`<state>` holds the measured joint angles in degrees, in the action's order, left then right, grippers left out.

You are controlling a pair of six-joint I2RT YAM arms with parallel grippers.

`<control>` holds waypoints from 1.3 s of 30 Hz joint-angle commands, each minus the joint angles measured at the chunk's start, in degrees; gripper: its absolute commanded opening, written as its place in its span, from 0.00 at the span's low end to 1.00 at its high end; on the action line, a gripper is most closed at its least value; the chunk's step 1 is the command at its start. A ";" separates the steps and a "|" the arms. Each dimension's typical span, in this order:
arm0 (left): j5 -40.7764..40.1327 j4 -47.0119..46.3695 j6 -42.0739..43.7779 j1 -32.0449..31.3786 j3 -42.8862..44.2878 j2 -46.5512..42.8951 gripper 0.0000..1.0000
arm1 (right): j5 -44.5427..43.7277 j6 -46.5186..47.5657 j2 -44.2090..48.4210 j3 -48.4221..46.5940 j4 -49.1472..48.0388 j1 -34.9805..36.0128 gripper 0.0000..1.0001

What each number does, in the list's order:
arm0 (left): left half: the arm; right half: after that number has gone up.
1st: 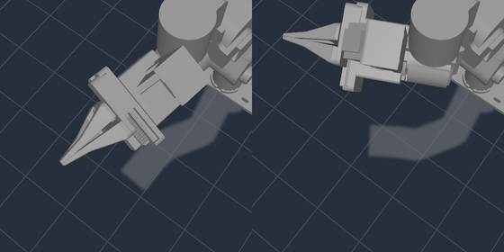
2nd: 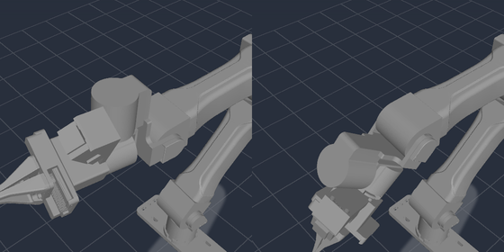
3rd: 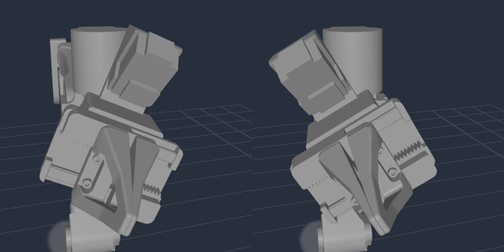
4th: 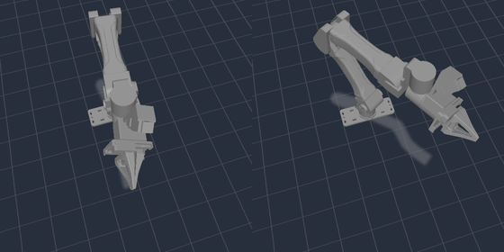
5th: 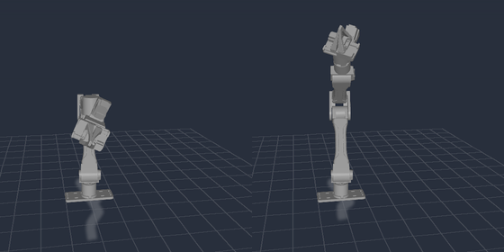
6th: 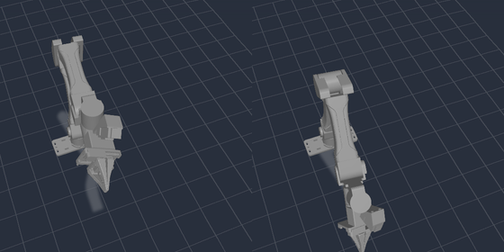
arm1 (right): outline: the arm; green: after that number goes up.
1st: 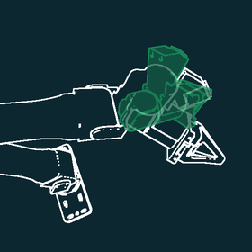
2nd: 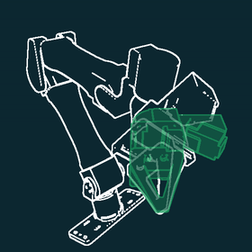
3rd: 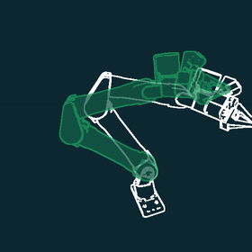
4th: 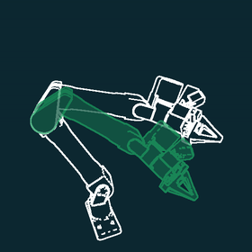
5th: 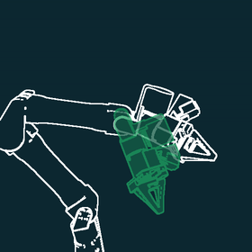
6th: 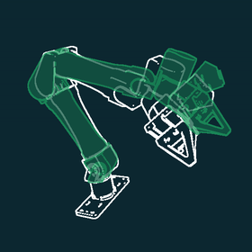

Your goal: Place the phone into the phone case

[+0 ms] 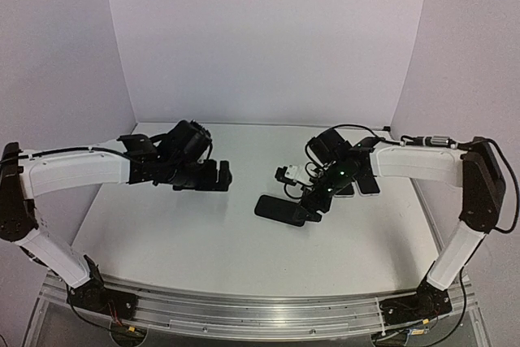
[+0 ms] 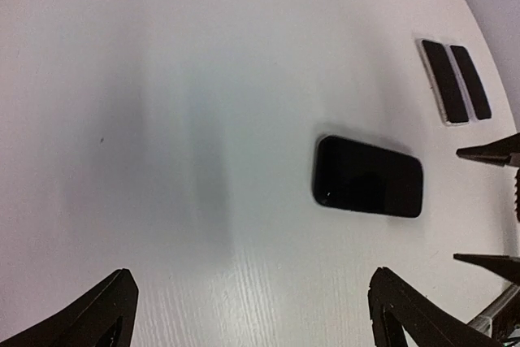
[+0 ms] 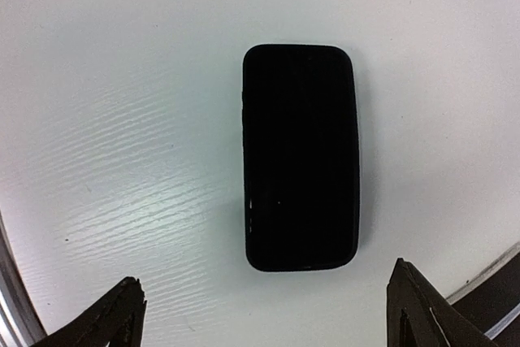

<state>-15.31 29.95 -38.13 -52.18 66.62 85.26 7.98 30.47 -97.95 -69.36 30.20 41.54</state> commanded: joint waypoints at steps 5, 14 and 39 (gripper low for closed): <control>-3.68 1.01 -13.21 -0.04 -14.15 -9.71 1.00 | -1.43 9.47 -13.52 -10.52 -0.03 0.14 0.89; -4.18 0.62 -17.03 -0.02 -17.02 -9.47 1.00 | -1.70 9.09 -20.48 -14.05 -0.05 -0.28 0.90; -6.56 3.78 -18.22 -0.03 -14.07 -6.90 1.00 | -14.79 -12.27 -27.60 -16.60 -0.96 -2.61 0.66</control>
<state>-19.93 32.19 -55.57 -52.18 49.51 77.35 3.57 27.86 -123.07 -86.15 29.03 39.39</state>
